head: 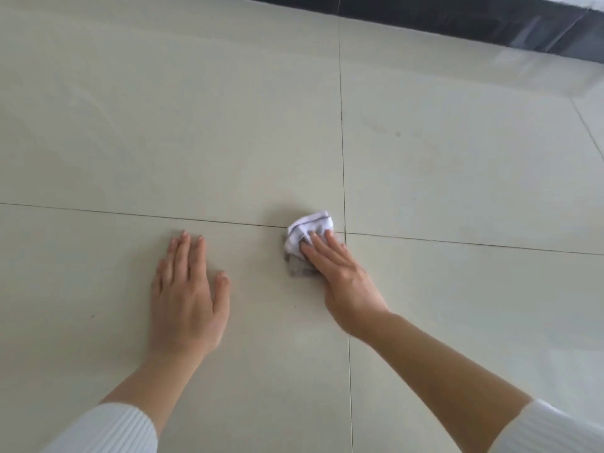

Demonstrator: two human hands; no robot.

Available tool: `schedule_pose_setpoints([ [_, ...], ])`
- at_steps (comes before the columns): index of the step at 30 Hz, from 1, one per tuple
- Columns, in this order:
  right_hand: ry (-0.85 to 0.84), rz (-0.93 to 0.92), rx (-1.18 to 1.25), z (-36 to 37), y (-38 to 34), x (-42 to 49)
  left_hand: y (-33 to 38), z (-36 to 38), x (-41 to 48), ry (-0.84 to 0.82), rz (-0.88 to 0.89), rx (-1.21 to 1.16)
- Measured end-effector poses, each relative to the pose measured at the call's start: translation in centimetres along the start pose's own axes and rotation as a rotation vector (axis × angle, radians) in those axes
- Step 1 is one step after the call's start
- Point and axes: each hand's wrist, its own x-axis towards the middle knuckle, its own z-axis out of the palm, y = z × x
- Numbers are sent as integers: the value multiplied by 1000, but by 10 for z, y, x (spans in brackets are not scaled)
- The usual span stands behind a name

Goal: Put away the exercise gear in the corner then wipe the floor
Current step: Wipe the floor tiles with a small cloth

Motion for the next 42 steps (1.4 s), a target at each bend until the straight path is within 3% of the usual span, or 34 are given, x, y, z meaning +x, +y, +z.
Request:
schedule_pose_setpoints([
  [5,-166,-191,-44,35,-55,-69,4,-8,3,-97,-26,-2],
  [10,-234,-276,-227,7,-35,-55,6,-11,2,-119,-45,8],
  [17,-31,411,-199,-47,34,15,4,-4,3,-77,-47,-11],
  [21,50,536,-137,-39,37,81,0,-1,3,-38,-49,-39],
  [24,30,327,-86,-21,13,100,0,1,3,-26,-33,-38],
  [30,-269,-463,-98,12,-20,4,4,-11,16,16,-75,-35],
  [33,-402,-616,-101,1,1,4,11,-16,54,20,36,-47],
  [35,-314,-519,-101,-9,20,30,17,-6,88,17,56,-28],
  [38,-102,-166,-67,-33,52,70,29,13,126,-42,-75,-8],
  [42,-24,102,-140,-73,103,115,35,24,130,46,-138,57],
])
